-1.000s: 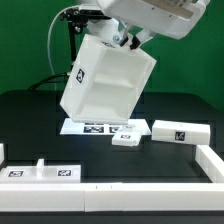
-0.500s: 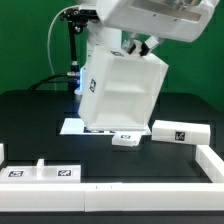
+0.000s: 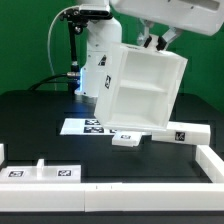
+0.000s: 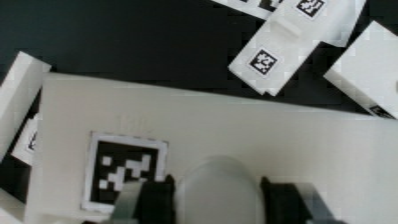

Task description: Assemble cabinet

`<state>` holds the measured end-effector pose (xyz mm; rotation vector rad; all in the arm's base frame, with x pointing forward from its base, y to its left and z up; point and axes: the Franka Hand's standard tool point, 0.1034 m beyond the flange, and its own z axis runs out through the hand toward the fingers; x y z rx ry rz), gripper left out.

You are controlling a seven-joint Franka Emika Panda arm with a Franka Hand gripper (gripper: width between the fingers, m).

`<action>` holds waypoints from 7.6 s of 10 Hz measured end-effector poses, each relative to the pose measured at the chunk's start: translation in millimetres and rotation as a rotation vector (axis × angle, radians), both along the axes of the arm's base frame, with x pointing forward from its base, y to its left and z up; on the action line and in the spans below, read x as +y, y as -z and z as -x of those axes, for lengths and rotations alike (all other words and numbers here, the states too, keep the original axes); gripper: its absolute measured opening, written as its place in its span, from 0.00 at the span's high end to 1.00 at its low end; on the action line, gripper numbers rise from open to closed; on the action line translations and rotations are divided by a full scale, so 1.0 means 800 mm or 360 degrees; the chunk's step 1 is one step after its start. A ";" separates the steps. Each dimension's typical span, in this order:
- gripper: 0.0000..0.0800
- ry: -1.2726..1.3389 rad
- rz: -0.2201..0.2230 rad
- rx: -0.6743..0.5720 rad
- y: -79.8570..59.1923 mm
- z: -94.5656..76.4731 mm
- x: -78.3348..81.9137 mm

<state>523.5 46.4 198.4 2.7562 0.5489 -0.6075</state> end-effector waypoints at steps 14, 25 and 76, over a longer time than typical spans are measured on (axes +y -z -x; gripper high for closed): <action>0.73 -0.0164 -0.0465 -0.1157 0.043 -0.054 0.032; 0.73 -0.0349 -0.0472 -0.1641 0.075 -0.056 -0.008; 0.01 -0.0931 -0.0567 -0.0445 0.189 -0.149 -0.050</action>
Offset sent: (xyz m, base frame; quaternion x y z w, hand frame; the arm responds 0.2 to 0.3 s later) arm 0.0239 0.0208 -0.0159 0.0575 0.0510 0.0337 0.9965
